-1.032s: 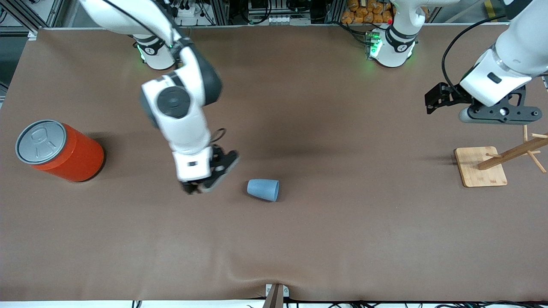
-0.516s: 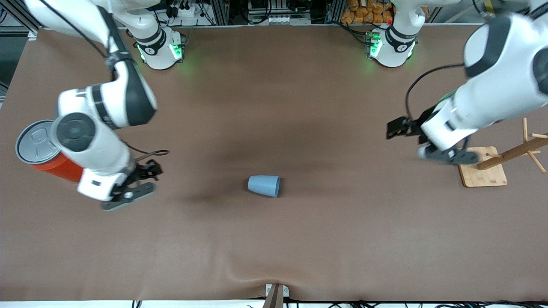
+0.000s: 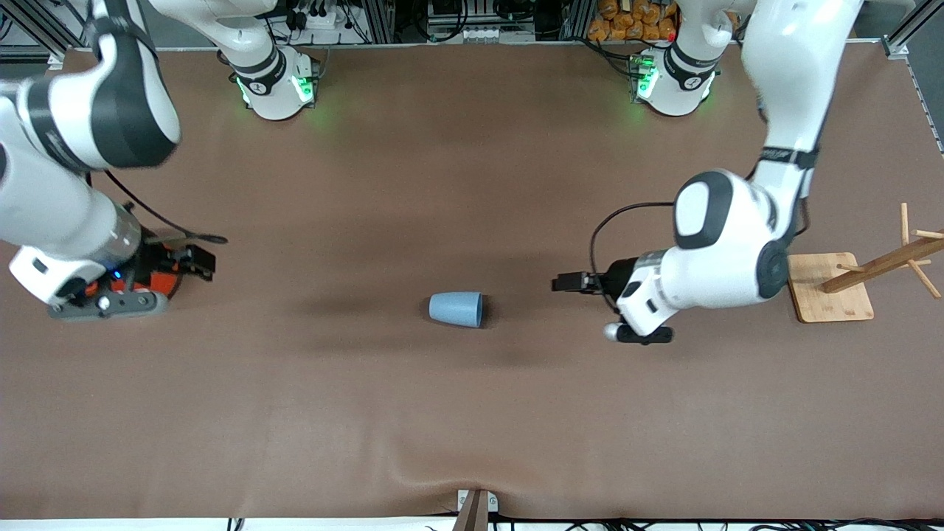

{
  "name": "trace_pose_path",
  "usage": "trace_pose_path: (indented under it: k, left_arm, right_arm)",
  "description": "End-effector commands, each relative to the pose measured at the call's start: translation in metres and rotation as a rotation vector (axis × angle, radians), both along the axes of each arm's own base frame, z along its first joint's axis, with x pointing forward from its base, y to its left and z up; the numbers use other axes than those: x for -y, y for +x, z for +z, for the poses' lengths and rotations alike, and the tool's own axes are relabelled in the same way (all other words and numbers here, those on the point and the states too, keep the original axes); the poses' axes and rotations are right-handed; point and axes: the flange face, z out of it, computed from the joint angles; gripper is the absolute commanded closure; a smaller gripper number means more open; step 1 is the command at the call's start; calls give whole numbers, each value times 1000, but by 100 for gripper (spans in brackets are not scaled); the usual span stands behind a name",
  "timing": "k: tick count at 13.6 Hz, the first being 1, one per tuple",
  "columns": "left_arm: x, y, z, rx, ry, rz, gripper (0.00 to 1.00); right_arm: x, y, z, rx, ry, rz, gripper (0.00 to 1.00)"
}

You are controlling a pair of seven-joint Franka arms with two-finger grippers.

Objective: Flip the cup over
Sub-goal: 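Grasp the lying blue cup by its base with the left gripper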

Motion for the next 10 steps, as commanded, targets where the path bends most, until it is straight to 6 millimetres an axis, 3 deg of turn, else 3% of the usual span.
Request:
trace_pose_path:
  k: [1, 4, 7, 10]
  left_arm:
    - [13, 9, -37, 0, -135, 22, 0]
    - [28, 6, -83, -14, -332, 41, 0]
    - [35, -1, -135, -6, -458, 55, 0]
    - [52, -14, -168, -17, -531, 72, 0]
  right_arm:
    - [34, -48, 48, -24, 61, -71, 0]
    - [56, -77, 83, -31, 60, -22, 0]
    - [58, -79, 93, -23, 48, -21, 0]
    - [60, -77, 92, -20, 45, -24, 0]
